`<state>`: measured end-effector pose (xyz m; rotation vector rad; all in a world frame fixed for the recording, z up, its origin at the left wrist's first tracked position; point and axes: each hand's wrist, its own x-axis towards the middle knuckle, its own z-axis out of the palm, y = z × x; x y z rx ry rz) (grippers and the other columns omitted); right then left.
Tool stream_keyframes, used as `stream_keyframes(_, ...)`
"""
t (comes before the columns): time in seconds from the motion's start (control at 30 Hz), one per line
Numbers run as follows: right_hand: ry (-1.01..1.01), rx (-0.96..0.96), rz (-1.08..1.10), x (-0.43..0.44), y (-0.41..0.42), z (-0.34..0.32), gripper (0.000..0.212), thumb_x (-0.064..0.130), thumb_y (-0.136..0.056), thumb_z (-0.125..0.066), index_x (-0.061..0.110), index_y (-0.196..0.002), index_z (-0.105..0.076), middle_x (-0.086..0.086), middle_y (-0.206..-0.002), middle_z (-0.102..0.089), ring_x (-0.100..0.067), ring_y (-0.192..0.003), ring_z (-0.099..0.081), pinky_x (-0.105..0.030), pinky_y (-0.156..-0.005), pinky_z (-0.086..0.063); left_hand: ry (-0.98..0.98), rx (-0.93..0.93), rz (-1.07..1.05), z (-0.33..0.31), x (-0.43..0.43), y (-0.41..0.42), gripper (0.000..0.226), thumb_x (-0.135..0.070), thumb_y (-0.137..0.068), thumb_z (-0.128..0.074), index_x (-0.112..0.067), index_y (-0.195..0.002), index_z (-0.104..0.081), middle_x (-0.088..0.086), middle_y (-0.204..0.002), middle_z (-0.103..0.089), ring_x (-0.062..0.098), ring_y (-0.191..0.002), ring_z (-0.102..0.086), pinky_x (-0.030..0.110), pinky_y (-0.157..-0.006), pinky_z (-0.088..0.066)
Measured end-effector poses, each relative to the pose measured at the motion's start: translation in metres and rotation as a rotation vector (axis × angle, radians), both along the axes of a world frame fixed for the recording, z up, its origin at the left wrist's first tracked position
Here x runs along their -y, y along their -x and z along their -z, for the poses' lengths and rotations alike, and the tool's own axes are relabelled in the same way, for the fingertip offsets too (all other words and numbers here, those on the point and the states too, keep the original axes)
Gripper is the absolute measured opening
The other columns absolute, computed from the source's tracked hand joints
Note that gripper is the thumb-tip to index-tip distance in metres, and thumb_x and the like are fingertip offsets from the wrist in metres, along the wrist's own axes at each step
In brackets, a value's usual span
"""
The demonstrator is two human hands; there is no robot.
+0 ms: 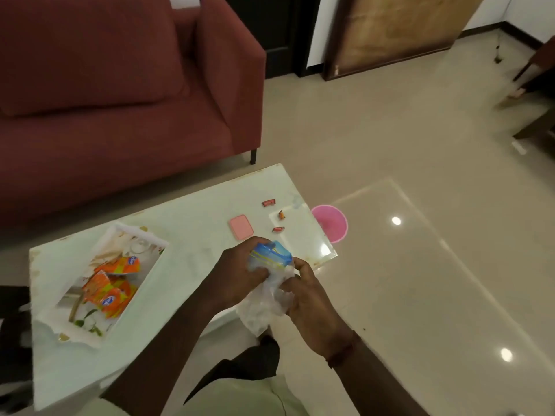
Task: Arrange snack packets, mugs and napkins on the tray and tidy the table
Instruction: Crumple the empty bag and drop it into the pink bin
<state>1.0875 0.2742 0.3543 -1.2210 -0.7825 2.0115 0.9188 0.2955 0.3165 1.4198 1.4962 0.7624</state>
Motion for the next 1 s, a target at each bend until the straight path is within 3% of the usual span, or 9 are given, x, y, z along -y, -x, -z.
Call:
stream_keyframes(0.1, -0.043, 0.106, -0.059, -0.027, -0.024, -0.001, 0.05, 0.025, -0.093, -0.063, 0.033, -0.138, -0.044, -0.004, -0.135, -0.058, -0.023, -0.113, -0.063, -0.048, -0.097, -0.052, 0.019, 0.001, -0.146, 0.007, -0.033, -0.014, 0.042, -0.009, -0.077, -0.077, -0.037, -0.103, -0.06, -0.018, -0.1, -0.068, -0.008, -0.087, -0.065, -0.001, -0.068, -0.044)
stream_keyframes(0.23, -0.397, 0.366, -0.351, -0.064, -0.052, -0.007, 0.089, 0.036, -0.075, -0.084, 0.062, -0.138, -0.028, 0.044, -0.139, -0.031, 0.013, -0.121, -0.047, -0.017, -0.087, -0.054, -0.017, -0.003, -0.232, 0.015, -0.071, -0.038, 0.027, -0.011, -0.078, -0.078, -0.028, -0.093, -0.064, -0.017, -0.088, -0.069, -0.006, -0.078, -0.066, 0.0, -0.064, -0.043)
stream_keyframes(0.37, -0.641, 0.705, -0.548, -0.1, -0.069, 0.007, 0.102, 0.04, -0.074, -0.083, 0.056, -0.148, -0.015, 0.031, -0.157, 0.0, 0.0, -0.144, -0.02, -0.027, -0.108, -0.045, 0.069, 0.108, -0.225, 0.018, -0.105, -0.074, 0.023, -0.008, -0.088, -0.064, -0.019, -0.108, -0.066, -0.011, -0.097, -0.071, 0.007, -0.089, -0.067, 0.018, -0.078, -0.053)
stream_keyframes(0.47, -0.677, 0.798, -0.42, -0.128, -0.084, 0.02, 0.086, 0.035, -0.076, -0.081, 0.05, -0.145, -0.032, 0.017, -0.154, -0.028, 0.0, -0.136, -0.034, -0.022, -0.107, -0.043, 0.157, 0.051, -0.069, 0.02, -0.129, -0.094, 0.013, -0.018, -0.092, -0.057, -0.022, -0.097, -0.068, -0.003, -0.093, -0.072, 0.017, -0.098, -0.068, 0.035, -0.09, -0.054)
stream_keyframes(0.6, -0.719, 0.858, -0.345, -0.158, -0.111, 0.041, 0.056, 0.03, -0.074, -0.081, 0.041, -0.124, -0.059, 0.022, -0.122, -0.058, 0.004, -0.113, -0.052, -0.01, -0.093, -0.041, 0.526, 0.448, 0.126, 0.02, -0.145, -0.11, 0.019, -0.042, -0.083, -0.046, -0.033, -0.092, -0.06, -0.01, -0.099, -0.063, 0.003, -0.093, -0.06, 0.02, -0.082, -0.052)
stream_keyframes(0.7, -0.734, 0.867, -0.269, -0.186, -0.133, 0.058, 0.035, 0.009, -0.07, -0.078, 0.024, -0.1, -0.073, 0.01, -0.102, -0.068, -0.002, -0.095, -0.062, -0.013, -0.083, -0.046, 0.62, 0.603, 0.002, 0.04, -0.156, -0.131, 0.033, -0.035, -0.088, -0.055, -0.029, -0.12, -0.053, 0.003, -0.13, -0.056, 0.02, -0.121, -0.054, 0.041, -0.106, -0.046)
stream_keyframes(0.77, -0.743, 0.879, -0.247, -0.208, -0.148, 0.071, 0.026, -0.001, -0.067, -0.075, 0.018, -0.085, -0.074, 0.008, -0.091, -0.068, -0.002, -0.086, -0.063, -0.01, -0.079, -0.046, 0.598, 0.611, -0.134, 0.054, -0.172, -0.148, 0.029, -0.035, -0.095, -0.054, -0.04, -0.123, -0.047, -0.004, -0.134, -0.053, 0.018, -0.126, -0.05, 0.047, -0.102, -0.048)
stream_keyframes(0.83, -0.723, 0.902, -0.211, -0.236, -0.166, 0.087, 0.021, -0.005, -0.067, -0.074, 0.014, -0.078, -0.073, 0.006, -0.086, -0.067, -0.004, -0.082, -0.063, -0.012, -0.077, -0.046, 0.481, 0.47, -0.131, 0.071, -0.193, -0.164, 0.03, -0.039, -0.098, -0.048, -0.041, -0.128, -0.044, -0.011, -0.136, -0.049, 0.015, -0.133, -0.044, 0.042, -0.107, -0.043)
stream_keyframes(1.0, -0.547, 0.988, -0.091, -0.309, -0.215, 0.145, 0.017, -0.001, -0.08, -0.064, 0.014, -0.087, -0.068, -0.001, -0.099, -0.062, -0.016, -0.087, -0.062, -0.026, -0.079, -0.05, 0.158, -0.408, -0.055, 0.137, -0.229, -0.189, 0.055, -0.051, -0.099, -0.038, -0.023, -0.147, -0.036, 0.001, -0.16, -0.027, 0.019, -0.147, -0.025, 0.038, -0.118, -0.028)
